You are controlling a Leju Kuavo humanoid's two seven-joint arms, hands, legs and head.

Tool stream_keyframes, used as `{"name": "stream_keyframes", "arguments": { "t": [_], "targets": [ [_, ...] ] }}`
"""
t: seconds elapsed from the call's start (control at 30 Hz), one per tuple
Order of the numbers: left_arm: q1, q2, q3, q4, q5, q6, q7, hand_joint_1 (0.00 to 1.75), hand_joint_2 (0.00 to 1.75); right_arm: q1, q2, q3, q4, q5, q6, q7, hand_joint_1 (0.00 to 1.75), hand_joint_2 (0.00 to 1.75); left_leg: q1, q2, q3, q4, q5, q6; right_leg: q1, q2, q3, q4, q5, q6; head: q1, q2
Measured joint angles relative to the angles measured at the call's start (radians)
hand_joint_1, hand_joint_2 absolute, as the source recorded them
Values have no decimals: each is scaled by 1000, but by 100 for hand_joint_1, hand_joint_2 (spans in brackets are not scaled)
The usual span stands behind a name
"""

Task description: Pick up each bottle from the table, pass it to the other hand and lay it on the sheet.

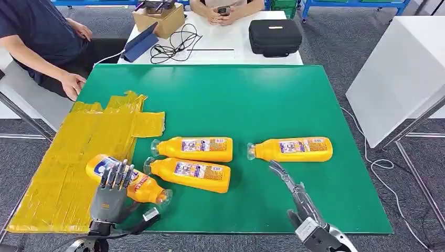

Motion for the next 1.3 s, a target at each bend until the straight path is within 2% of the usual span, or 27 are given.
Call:
{"name": "stream_keyframes", "arguments": {
  "t": [0.2,0.27,0.37,0.47,0.57,0.67,0.87,1.0,1.2,1.3],
  "targets": [
    [56,-14,29,-39,18,-6,-22,0,0,-4,3,0,17,0,11,-14,0,0,0,3,-3,0,-1,0,0,2,-4,0,0,0,0,0],
    [98,-21,47,-84,81,3,-63,0,0,-7,3,0,26,0,13,-16,0,0,0,4,-5,0,-1,0,0,2,-8,0,0,0,0,0],
    [155,-47,95,-192,244,6,-202,0,0,-11,3,0,39,-2,13,-20,0,0,0,4,-8,0,-1,0,0,2,-10,0,0,0,0,0],
    [205,-117,203,-330,421,7,-438,0,0,-23,3,0,59,-6,12,-23,0,0,0,4,-9,0,-1,0,0,2,-10,0,0,0,1,0],
    [235,-160,271,-416,482,6,-512,0,0,-37,3,0,76,-10,11,-23,0,0,0,5,-9,0,-1,0,0,2,-10,0,0,0,0,0],
    [266,-213,335,-528,640,6,-651,0,0,-55,3,0,95,-25,6,-23,0,0,0,4,-9,0,-1,0,0,2,-11,0,0,0,0,0],
    [298,-263,379,-645,760,6,-721,0,0,-73,5,2,117,-34,3,-23,0,0,0,4,-10,0,-1,0,0,2,-11,0,0,0,0,0],
    [296,-290,417,-662,893,6,-871,0,0,-90,8,13,138,-40,-13,-21,0,0,0,4,-10,0,-1,0,0,2,-11,0,0,0,0,0],
    [299,-291,455,-706,1148,5,-891,0,0,-76,-4,34,156,-83,-71,-24,0,0,0,4,-10,0,-1,0,0,2,-12,0,0,0,0,0],
    [313,-271,463,-731,1320,5,-892,0,0,-55,-23,45,159,-88,-108,-24,0,0,0,4,-10,0,-2,0,0,2,-12,0,0,0,0,0]
  ]
}}
